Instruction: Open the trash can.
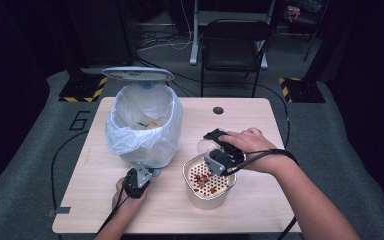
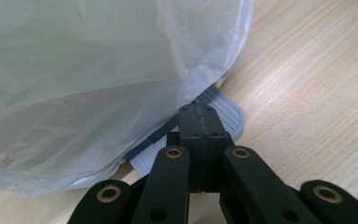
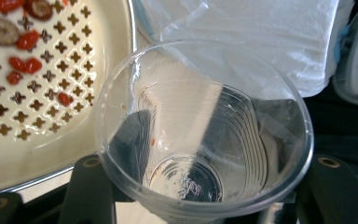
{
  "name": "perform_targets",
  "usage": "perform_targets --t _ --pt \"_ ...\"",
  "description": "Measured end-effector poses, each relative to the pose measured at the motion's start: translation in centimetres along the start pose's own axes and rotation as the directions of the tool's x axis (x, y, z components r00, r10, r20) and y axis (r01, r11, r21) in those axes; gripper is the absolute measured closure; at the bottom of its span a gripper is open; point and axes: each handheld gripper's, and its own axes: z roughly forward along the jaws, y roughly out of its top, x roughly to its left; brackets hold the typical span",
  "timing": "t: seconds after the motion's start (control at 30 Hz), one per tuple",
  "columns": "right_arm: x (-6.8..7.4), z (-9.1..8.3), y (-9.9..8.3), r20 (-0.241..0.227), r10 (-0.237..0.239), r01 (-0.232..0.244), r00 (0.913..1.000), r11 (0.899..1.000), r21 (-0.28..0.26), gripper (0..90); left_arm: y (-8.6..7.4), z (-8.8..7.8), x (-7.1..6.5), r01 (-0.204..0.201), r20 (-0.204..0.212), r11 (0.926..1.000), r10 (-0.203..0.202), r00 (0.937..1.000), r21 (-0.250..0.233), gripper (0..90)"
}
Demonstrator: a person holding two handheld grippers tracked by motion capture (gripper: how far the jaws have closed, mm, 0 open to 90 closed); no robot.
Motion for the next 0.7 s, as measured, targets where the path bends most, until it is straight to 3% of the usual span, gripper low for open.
perform_targets --t 0.03,0.07,0.1,0.13,0.2,0.27,0.33,0.37,0.4,0.47,0.5,0.53,0.57,0.6,0.63,0.67,0.7 --pt "0.0 0.0 0.0 0.000 0.000 0.000 1.0000 1.000 0.000 42.1 0.0 0.0 0.0 0.000 0.000 1.0000 0.000 1.0000 0.000 90.0" --pt "-0.6 0.0 -0.2 -0.049 0.050 -0.051 0.9975 0.999 -0.012 42.2 0.0 0.0 -0.1 0.008 0.000 1.0000 -0.008 1.0000 -0.006 90.0" --pt "-0.6 0.0 -0.2 -0.049 0.050 -0.051 0.9975 0.999 -0.012 42.2 0.0 0.0 -0.1 0.008 0.000 1.0000 -0.008 1.0000 -0.006 90.0" --pt "-1.4 -0.1 -0.5 -0.079 0.102 -0.103 0.9917 0.995 -0.010 42.5 0.0 0.1 -0.1 0.009 -0.006 0.9999 -0.009 0.9999 -0.011 90.0" --pt "-2.2 -0.1 -0.8 -0.122 0.156 -0.159 0.9802 0.987 -0.017 42.7 0.0 0.0 -0.1 0.007 -0.001 1.0000 -0.007 1.0000 -0.006 90.0" --pt "-3.0 -0.2 -1.2 -0.169 0.220 -0.228 0.9607 0.973 -0.032 43.0 0.0 0.0 0.0 0.006 -0.003 1.0000 -0.006 1.0000 -0.007 90.0" --pt "-3.6 -0.2 -1.5 -0.182 0.264 -0.275 0.9471 0.961 -0.035 43.0 0.0 0.0 0.0 0.005 -0.003 1.0000 -0.005 1.0000 -0.007 90.0" --pt "-3.6 -0.2 -1.5 -0.182 0.264 -0.275 0.9471 0.961 -0.035 43.0 0.0 0.0 0.0 0.005 -0.003 1.0000 -0.005 1.0000 -0.006 90.0" --pt "-4.2 -0.3 -1.8 -0.223 0.316 -0.334 0.9222 0.941 -0.048 43.2 0.0 0.0 0.0 0.005 -0.003 1.0000 -0.005 1.0000 -0.007 90.0" --pt "-4.9 -0.4 -2.2 -0.270 0.381 -0.408 0.8844 0.912 -0.049 43.2 0.0 0.0 0.0 0.004 -0.005 1.0000 -0.004 1.0000 -0.007 90.0" --pt "-4.9 -0.4 -2.2 -0.270 0.381 -0.408 0.8844 0.912 -0.049 43.2 0.0 0.0 0.0 0.004 -0.005 1.0000 -0.004 1.0000 -0.007 90.0" --pt "-5.5 -0.5 -2.6 -0.301 0.410 -0.448 0.8608 0.892 -0.066 43.3 0.0 0.0 0.0 0.005 -0.006 1.0000 -0.005 1.0000 -0.007 90.0" --pt "-5.7 -0.4 -2.8 -0.321 0.428 -0.472 0.8448 0.879 -0.071 43.3 0.0 0.0 0.1 -0.021 -0.017 0.9998 0.021 0.9996 -0.003 90.0" --pt "-6.0 -0.4 -2.9 -0.336 0.439 -0.489 0.8329 0.869 -0.076 43.3 0.0 0.0 0.1 -0.020 -0.015 0.9998 0.020 0.9997 -0.003 90.0" --pt "-6.2 -0.4 -3.1 -0.353 0.465 -0.520 0.8117 0.851 -0.073 43.3 0.0 0.0 0.1 -0.020 -0.016 0.9998 0.019 0.9997 -0.003 90.0" --pt "-6.4 -0.3 -3.3 -0.374 0.479 -0.539 0.7942 0.840 -0.069 43.3 0.1 0.0 0.1 -0.022 -0.019 0.9998 0.022 0.9996 -0.004 90.0" --pt "-6.5 -0.2 -3.4 -0.381 0.492 -0.554 0.7829 0.829 -0.069 43.3 0.1 0.0 0.1 -0.022 -0.019 0.9998 0.022 0.9996 -0.004 90.0"
